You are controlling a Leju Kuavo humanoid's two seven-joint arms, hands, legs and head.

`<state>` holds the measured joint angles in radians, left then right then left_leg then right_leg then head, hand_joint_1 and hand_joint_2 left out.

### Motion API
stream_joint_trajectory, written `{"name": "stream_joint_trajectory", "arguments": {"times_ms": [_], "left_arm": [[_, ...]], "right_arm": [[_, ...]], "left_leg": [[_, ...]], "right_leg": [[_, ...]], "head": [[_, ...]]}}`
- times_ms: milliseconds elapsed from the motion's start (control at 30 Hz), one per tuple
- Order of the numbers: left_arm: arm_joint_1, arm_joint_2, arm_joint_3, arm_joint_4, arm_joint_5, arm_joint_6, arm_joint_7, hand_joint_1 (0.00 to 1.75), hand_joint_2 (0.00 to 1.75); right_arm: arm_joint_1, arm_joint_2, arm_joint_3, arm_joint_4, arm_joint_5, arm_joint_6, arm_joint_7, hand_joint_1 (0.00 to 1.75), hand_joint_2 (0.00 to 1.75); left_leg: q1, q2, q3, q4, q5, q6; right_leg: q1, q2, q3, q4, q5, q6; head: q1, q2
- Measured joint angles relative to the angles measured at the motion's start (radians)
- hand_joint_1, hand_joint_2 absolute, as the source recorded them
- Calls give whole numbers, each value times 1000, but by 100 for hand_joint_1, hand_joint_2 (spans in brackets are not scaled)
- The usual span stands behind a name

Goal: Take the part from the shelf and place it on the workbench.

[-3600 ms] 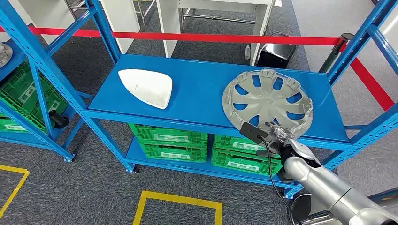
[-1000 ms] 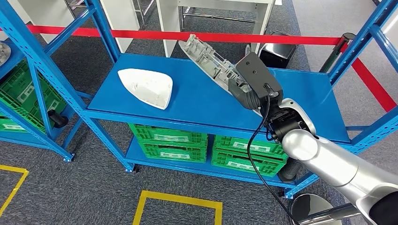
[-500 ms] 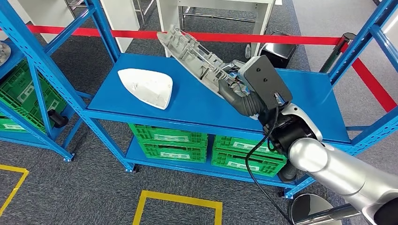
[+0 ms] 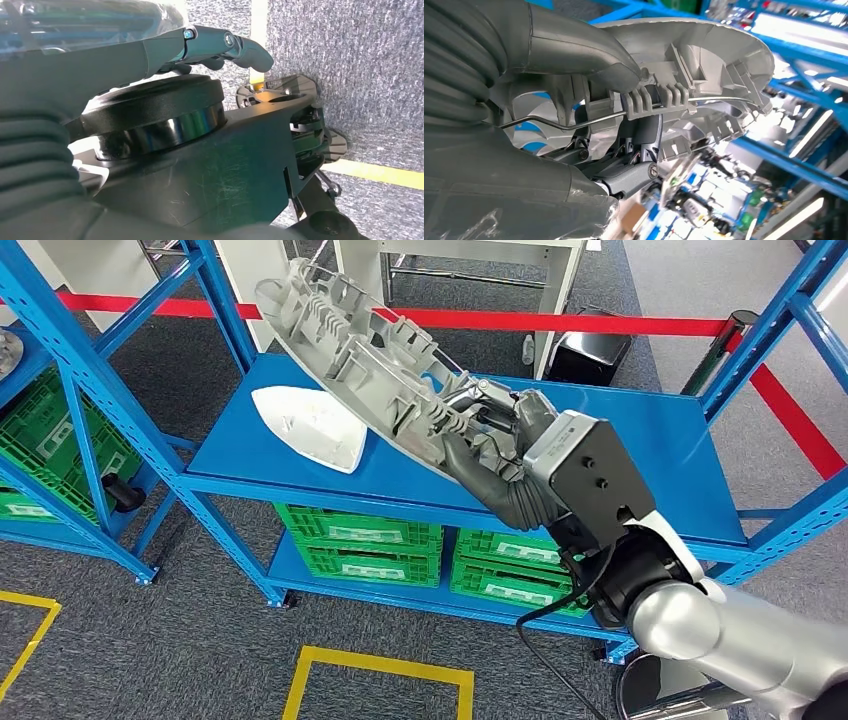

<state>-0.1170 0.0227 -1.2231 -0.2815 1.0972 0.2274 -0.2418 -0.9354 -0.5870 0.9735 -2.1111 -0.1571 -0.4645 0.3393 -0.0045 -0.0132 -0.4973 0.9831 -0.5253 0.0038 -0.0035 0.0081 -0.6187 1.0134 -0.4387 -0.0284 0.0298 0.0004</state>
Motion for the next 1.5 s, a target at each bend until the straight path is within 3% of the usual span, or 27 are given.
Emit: {"name": "stream_joint_trajectory", "arguments": {"times_ms": [567,967,1500], "left_arm": [[-10,12,-6,0,-22,-36,5,0,175],[-16,17,-21,1,-31,-43,4,0,175],[-16,21,-24,1,-30,-50,-7,0,175]], "right_arm": [[141,33,-10,-138,-87,90,-251,175,175],[237,63,-24,-193,-103,152,-360,175,175],[293,85,-41,-216,-103,179,-389,175,175]], "left_leg": [[0,0,0,0,0,0],[0,0,0,-1,0,0],[0,0,1,-1,0,0]], "right_leg": [[0,0,0,0,0,0],[0,0,0,0,0,0],[0,0,0,0,0,0]], "head": [[0,0],[0,0],[0,0]]}}
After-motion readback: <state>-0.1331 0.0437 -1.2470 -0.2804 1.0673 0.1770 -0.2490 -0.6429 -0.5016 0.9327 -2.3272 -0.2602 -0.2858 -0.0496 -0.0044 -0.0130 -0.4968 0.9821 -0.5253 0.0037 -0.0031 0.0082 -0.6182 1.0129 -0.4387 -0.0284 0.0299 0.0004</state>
